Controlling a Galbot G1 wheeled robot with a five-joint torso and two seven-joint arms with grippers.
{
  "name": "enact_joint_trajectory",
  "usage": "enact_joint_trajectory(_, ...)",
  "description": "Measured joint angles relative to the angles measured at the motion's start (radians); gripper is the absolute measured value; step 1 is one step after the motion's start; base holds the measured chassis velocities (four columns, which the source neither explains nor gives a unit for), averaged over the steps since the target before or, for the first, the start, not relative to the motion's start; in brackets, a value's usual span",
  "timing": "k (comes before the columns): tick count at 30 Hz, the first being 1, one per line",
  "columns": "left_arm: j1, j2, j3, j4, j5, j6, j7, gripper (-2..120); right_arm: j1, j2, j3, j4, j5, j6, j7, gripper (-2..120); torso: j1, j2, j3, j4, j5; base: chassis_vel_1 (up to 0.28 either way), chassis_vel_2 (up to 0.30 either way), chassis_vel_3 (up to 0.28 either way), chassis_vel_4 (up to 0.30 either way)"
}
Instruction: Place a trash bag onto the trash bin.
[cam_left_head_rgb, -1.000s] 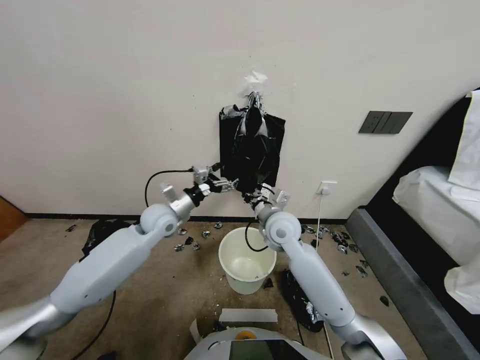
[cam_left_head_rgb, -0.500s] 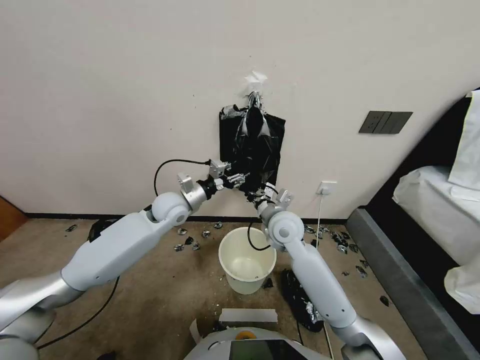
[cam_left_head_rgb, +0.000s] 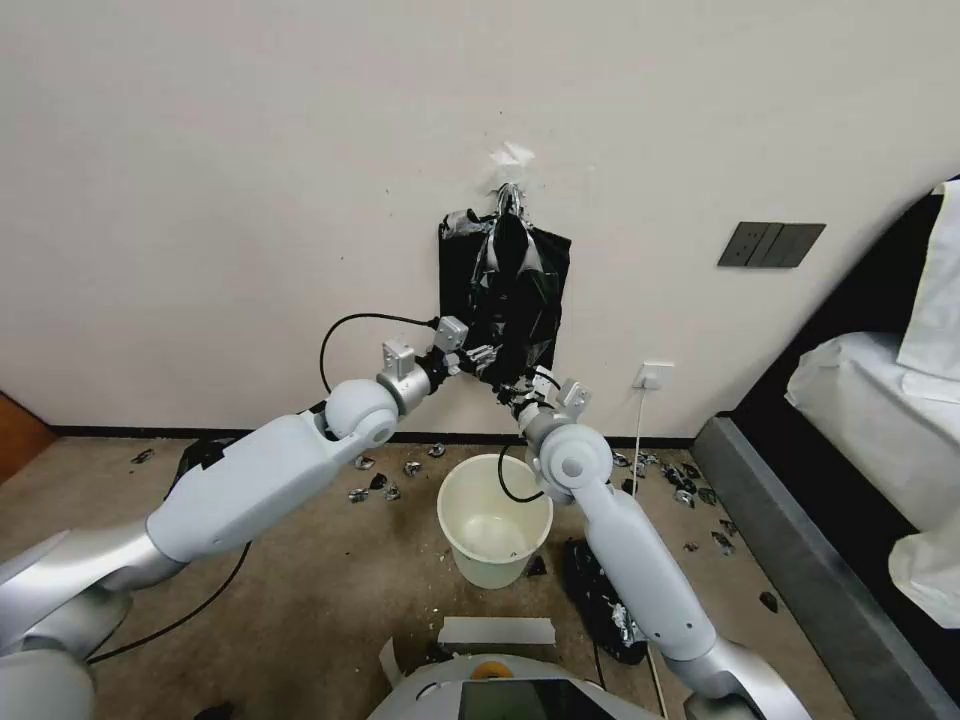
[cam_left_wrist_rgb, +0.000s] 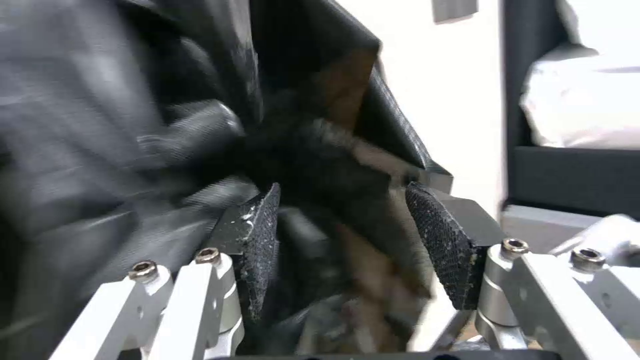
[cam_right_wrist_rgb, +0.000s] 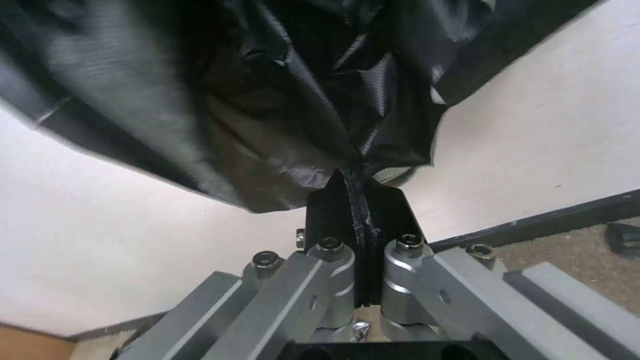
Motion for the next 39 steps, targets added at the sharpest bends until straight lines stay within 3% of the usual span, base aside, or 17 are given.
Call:
enact_joint_trajectory(4, -0.038, -0.036, 0.033, 0.012, -0.004, 0.02, -0.011, 53, -0.021, -0.008, 0.026, 0.015, 0.0, 0.0, 0.0, 0, 0.0, 0.0, 0.0, -0.0003, 0.0002, 0.0, 0.0, 0.0, 0.0)
enact_joint_trajectory(9, -0.08, -0.116, 0.063, 0.047, 0.011, 0.092, -0.103, 52, -0.059, -0.028, 0.067, 0.038, -0.001, 0.001, -0.003, 0, 0.0, 0.0, 0.0, 0.0003, 0.0001, 0.0, 0.0, 0.0, 0.0)
enact_joint_trajectory(10, -0.101, -0.152, 0.075, 0.064, 0.018, 0.117, -0.118, 51, -0.082, -0.042, 0.095, 0.054, 0.0, 0.001, -0.004, 0, 0.0, 0.0, 0.0, 0.0001, 0.0002, 0.0, 0.0, 0.0, 0.0)
enact_joint_trajectory(11, -0.111, -0.165, 0.078, 0.067, 0.02, 0.133, -0.12, 51, -0.093, -0.05, 0.11, 0.061, 0.0, 0.001, -0.005, 0, 0.0, 0.0, 0.0, -0.0012, 0.0002, 0.0, 0.0, 0.0, 0.0)
enact_joint_trajectory(13, -0.123, -0.173, 0.08, 0.066, 0.021, 0.155, -0.122, 51, -0.102, -0.058, 0.124, 0.067, 0.002, 0.002, -0.007, 0, 0.0, 0.0, 0.0, -0.0013, 0.0005, 0.0, 0.0, 0.0, 0.0)
enact_joint_trajectory(15, -0.13, -0.174, 0.082, 0.062, 0.022, 0.165, -0.126, 51, -0.107, -0.062, 0.129, 0.069, 0.002, 0.002, -0.008, 0, 0.0, 0.0, 0.0, -0.0013, 0.0004, 0.0, 0.0, 0.0, 0.0)
enact_joint_trajectory(18, -0.142, -0.17, 0.082, 0.043, 0.022, 0.191, -0.153, 51, -0.112, -0.067, 0.136, 0.072, 0.005, 0.003, -0.013, 0, 0.0, 0.0, 0.0, 0.0006, -0.0001, 0.0, 0.0, 0.0, 0.0)
enact_joint_trajectory(23, -0.134, -0.155, 0.083, 0.026, 0.02, 0.216, -0.178, 51, -0.11, -0.066, 0.135, 0.07, 0.005, 0.003, -0.015, 0, 0.0, 0.0, 0.0, -0.0004, 0.0, 0.0, 0.0, 0.0, 0.0)
enact_joint_trajectory(31, -0.085, -0.108, 0.067, -0.02, 0.02, 0.268, -0.228, 50, -0.108, -0.061, 0.13, 0.063, 0.005, 0.003, -0.016, 0, 0.0, 0.0, 0.0, 0.0001, -0.0003, 0.0, 0.0, 0.0, 0.0)
enact_joint_trajectory(39, -0.072, -0.128, 0.062, 0.003, 0.021, 0.276, -0.273, 50, -0.109, -0.056, 0.127, 0.061, 0.003, 0.003, -0.017, 0, 0.0, 0.0, 0.0, -0.0001, 0.0, 0.0, 0.0, 0.0, 0.0)
